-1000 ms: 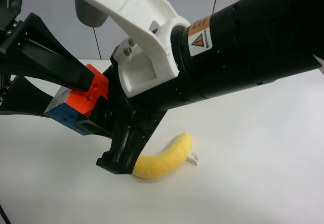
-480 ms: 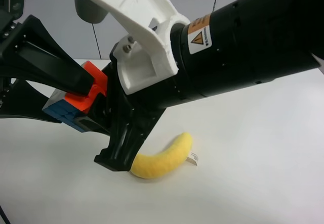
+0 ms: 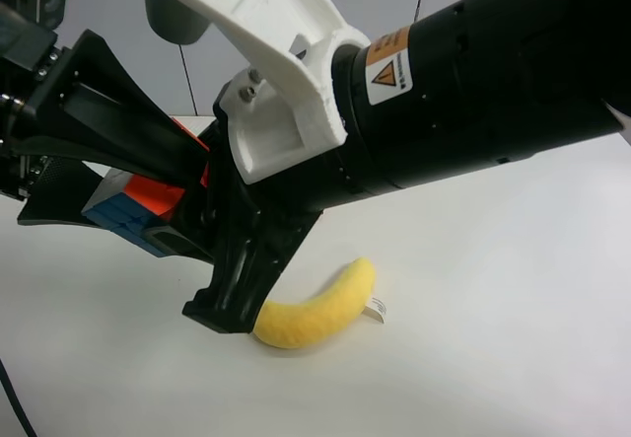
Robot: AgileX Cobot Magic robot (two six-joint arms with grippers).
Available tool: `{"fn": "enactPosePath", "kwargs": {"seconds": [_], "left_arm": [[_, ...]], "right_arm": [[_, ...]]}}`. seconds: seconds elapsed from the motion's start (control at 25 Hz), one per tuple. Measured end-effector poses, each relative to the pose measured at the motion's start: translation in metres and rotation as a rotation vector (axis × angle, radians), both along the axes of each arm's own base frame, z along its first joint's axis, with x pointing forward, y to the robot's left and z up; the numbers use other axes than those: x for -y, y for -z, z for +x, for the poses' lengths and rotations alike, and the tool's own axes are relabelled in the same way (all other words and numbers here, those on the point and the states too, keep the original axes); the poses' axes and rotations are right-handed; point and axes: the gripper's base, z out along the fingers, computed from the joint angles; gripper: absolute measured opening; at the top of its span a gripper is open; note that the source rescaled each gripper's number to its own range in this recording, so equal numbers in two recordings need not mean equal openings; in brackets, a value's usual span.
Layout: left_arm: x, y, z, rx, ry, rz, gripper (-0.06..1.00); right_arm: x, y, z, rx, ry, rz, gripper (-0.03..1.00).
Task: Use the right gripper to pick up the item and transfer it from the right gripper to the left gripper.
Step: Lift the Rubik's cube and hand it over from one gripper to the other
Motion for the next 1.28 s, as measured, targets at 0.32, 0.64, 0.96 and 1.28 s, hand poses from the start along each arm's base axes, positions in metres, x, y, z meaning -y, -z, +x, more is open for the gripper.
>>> {"fn": "enactPosePath", "kwargs": {"seconds": [0.32, 0.64, 0.96, 1.28], "left_arm": [[-0.0002, -0.0003, 0.0022, 0.014, -0.02, -0.002, 0.8], [-0.0004, 0.0005, 0.0005, -0.002, -0.006, 0.006, 0.01], [-0.0001, 0.0013, 0.0011, -0.001, -0.001, 0.008, 0.01], [0.0, 0.0014, -0.0002, -0.004, 0.014, 0.009, 0.0]], "right_arm": [[0.0, 0.0, 0.0, -0.001, 0.0, 0.0, 0.01], [0.0, 0.0, 0.0, 0.002, -0.001, -0.001, 0.01], [0.0, 0.0001, 0.0, 0.008, -0.007, -0.004, 0.01], [0.0, 0.0, -0.0001, 0.009, -0.007, -0.004, 0.93]]}}
